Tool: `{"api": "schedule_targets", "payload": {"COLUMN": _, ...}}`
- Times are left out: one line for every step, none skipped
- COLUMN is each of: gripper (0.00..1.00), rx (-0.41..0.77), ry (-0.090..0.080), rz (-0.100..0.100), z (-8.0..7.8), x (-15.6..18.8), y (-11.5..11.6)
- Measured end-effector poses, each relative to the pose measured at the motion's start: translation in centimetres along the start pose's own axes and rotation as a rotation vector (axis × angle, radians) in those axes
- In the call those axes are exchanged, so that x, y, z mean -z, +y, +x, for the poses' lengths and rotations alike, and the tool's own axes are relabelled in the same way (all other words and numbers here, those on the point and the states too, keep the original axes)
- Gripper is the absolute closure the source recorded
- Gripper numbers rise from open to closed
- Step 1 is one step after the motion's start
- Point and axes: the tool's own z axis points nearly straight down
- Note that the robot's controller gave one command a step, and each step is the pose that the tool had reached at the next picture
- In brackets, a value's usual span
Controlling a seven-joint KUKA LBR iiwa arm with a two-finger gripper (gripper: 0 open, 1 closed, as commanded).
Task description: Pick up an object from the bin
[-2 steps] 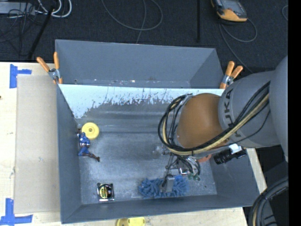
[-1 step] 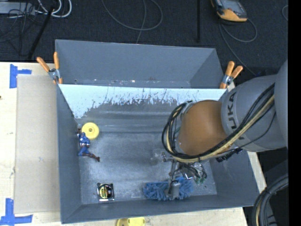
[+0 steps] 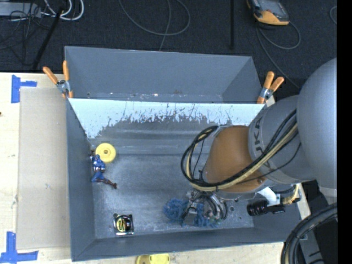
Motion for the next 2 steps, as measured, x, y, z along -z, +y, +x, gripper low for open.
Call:
{"api": "schedule_targets", "payload": {"gripper": 1.0, "rx": 0.0, "ry": 0.0, "rz": 0.0, "z": 0.0, "x": 0.0, "y": 0.0}}
{"api": "schedule_targets", "payload": {"gripper": 1.0, "rx": 0.063, "ry": -0.004, "rz": -0.003, "z": 0.0, "x": 16.5, "y": 3.4}}
